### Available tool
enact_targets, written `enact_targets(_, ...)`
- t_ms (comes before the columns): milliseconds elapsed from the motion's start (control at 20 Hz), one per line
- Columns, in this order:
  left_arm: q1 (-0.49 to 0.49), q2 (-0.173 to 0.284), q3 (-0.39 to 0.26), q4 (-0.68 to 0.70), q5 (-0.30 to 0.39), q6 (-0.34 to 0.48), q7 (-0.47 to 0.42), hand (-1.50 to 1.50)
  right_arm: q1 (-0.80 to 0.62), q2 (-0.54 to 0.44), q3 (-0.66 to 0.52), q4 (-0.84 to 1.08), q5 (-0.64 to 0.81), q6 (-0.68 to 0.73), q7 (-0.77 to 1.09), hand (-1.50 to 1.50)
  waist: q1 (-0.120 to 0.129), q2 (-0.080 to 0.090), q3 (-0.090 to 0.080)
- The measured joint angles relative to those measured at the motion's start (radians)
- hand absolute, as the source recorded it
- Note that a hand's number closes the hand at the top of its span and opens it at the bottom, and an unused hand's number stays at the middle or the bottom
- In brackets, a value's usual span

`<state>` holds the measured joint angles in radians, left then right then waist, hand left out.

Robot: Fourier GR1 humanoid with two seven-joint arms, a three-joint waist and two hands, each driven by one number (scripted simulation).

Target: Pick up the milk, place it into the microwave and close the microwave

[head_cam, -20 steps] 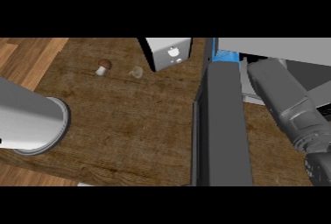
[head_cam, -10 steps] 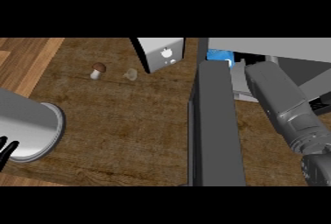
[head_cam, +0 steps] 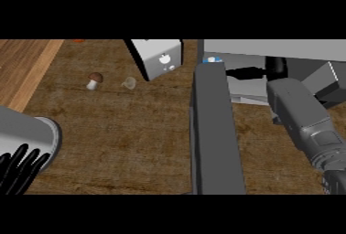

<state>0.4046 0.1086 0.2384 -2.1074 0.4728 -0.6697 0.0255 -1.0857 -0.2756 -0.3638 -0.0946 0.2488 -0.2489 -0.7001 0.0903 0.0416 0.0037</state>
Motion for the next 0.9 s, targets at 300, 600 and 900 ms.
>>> enact_targets(300, 0.000, -0.009, -0.088, 0.050, -0.055, -0.075, -0.002, -1.50, 0.051, 0.022, -0.038, -0.002, -0.050, 0.204, -0.059, -1.50, -0.027, -0.011, -0.001)
enact_targets(600, -0.044, -0.026, -0.140, 0.141, -0.182, -0.127, -0.044, -1.50, 0.133, 0.069, -0.066, -0.012, -0.097, 0.381, -0.119, -1.50, -0.061, -0.028, -0.002)
enact_targets(900, -0.091, -0.080, -0.208, 0.207, -0.353, -0.111, -0.106, -1.50, 0.252, 0.125, -0.049, -0.055, -0.115, 0.478, -0.168, -1.50, -0.091, -0.043, -0.004)
